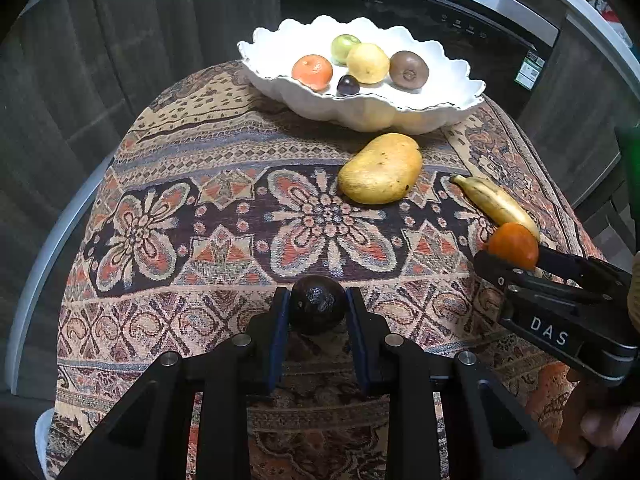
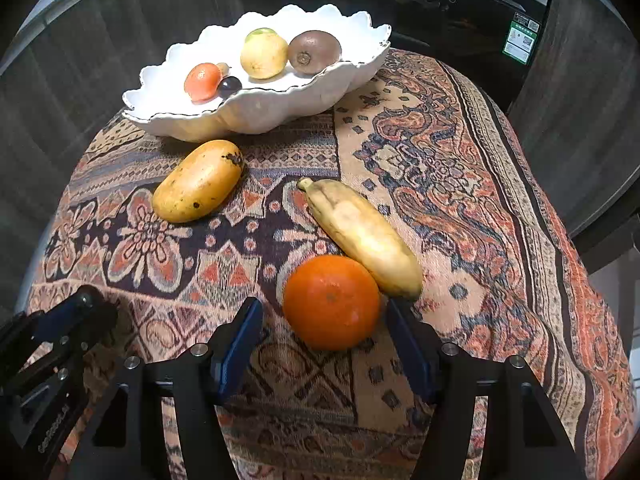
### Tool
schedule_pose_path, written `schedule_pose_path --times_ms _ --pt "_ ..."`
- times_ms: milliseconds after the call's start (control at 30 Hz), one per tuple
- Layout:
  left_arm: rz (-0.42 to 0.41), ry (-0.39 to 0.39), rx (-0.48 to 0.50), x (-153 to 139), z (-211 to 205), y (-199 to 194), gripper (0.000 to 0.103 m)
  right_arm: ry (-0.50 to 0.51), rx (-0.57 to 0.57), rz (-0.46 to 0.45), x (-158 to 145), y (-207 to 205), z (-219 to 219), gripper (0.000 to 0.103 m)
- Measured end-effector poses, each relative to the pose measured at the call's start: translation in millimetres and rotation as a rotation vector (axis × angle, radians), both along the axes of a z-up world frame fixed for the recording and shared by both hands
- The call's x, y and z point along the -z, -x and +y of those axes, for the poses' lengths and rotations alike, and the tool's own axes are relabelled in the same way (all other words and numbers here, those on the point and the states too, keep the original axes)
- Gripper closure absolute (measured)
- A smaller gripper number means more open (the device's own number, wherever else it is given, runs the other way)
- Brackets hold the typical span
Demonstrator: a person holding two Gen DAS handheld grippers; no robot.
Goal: Organize fruits
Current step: 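Grasp the mandarin orange with the right tool while the left tool holds the plum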
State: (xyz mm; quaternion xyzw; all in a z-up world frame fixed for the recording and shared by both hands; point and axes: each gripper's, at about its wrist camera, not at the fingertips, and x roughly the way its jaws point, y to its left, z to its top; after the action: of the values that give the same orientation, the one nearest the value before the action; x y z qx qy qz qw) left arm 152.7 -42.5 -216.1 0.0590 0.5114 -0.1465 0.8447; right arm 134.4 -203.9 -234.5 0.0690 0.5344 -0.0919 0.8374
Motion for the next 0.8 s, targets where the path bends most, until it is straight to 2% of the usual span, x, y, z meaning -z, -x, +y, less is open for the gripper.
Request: schedule_pose_path --times_ms 167,433,800 --pt "0.002 -0.003 0.0 1 -1 0 0.075 0.008 -0.001 0.003 2 -3 -1 0.056" --pt "-0.005 0.001 0.003 -8 -4 3 0.075 0.014 -0.013 -0.018 -8 4 -3 0.057" --pt "-0.054 0.0 0.012 -43 -15 0 0.075 0.016 -0.038 -0.118 -55 12 -5 0.057"
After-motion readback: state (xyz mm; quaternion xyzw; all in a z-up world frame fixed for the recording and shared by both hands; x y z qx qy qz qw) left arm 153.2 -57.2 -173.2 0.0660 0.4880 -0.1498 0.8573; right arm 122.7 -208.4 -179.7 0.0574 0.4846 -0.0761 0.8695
